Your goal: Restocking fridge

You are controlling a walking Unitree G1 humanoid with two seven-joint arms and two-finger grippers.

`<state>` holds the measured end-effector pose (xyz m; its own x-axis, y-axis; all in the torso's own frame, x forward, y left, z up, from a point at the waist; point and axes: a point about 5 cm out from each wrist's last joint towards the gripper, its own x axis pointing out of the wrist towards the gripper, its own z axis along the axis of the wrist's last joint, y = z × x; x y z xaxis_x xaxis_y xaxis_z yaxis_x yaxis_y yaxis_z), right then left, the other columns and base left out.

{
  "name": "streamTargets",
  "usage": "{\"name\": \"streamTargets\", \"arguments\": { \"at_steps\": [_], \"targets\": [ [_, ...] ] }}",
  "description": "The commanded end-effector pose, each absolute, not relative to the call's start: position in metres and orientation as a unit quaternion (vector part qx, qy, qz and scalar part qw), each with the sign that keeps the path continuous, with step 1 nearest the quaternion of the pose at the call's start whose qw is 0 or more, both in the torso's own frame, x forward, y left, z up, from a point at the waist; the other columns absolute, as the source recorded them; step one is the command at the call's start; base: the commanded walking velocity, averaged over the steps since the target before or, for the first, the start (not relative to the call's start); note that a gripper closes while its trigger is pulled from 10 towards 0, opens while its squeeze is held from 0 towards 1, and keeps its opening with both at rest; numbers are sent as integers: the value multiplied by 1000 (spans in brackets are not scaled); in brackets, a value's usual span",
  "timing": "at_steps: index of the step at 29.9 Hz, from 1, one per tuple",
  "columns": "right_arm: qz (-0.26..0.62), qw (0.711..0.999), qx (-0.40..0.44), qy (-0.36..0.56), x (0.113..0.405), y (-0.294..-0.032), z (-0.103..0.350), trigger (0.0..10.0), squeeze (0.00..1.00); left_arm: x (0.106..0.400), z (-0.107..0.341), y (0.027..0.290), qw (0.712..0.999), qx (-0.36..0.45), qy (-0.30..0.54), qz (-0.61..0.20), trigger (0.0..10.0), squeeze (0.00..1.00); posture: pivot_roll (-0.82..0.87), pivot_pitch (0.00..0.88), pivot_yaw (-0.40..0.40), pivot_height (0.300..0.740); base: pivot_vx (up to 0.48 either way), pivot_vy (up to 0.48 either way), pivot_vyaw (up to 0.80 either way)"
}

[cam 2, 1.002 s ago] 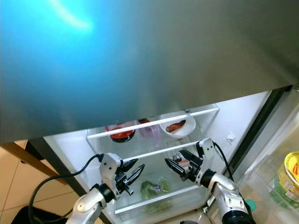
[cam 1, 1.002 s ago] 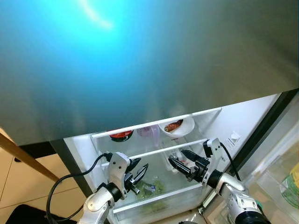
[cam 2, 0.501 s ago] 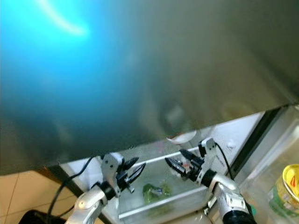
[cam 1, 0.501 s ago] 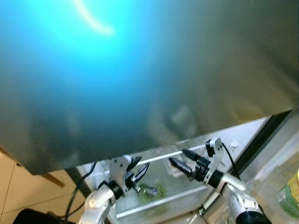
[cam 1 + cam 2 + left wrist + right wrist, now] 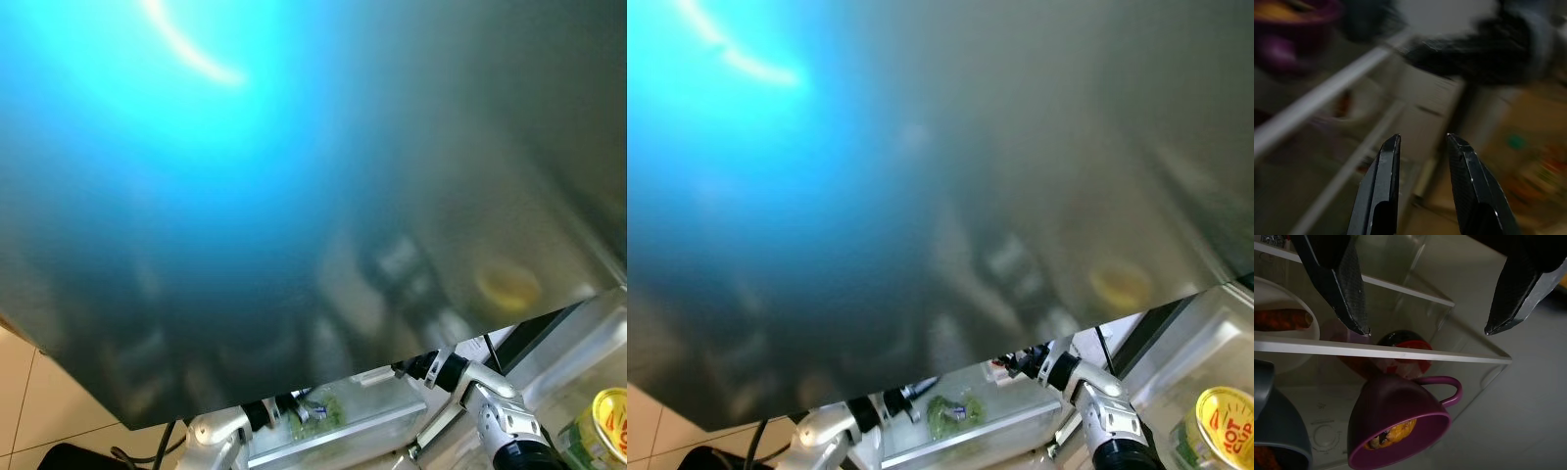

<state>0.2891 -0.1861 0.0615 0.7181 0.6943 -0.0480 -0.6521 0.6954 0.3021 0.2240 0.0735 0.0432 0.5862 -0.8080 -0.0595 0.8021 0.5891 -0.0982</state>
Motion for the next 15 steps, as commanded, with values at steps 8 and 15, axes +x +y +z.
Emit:
{"name": "streamTargets", "arguments": {
  "at_steps": [8, 15],
  "targets": [
    [372, 913, 145, 86, 283, -186, 55, 10000, 0, 218, 33, 78, 880, -9, 78, -468, 10000, 0, -27, 38, 13, 713, 0, 0, 0],
    [357, 913, 161, 113, 276, -191, 40, 10000, 0, 213, 19, 86, 878, 3, 116, -464, 10000, 0, -27, 38, 13, 733, 0, 0, 0]
  ]
}}
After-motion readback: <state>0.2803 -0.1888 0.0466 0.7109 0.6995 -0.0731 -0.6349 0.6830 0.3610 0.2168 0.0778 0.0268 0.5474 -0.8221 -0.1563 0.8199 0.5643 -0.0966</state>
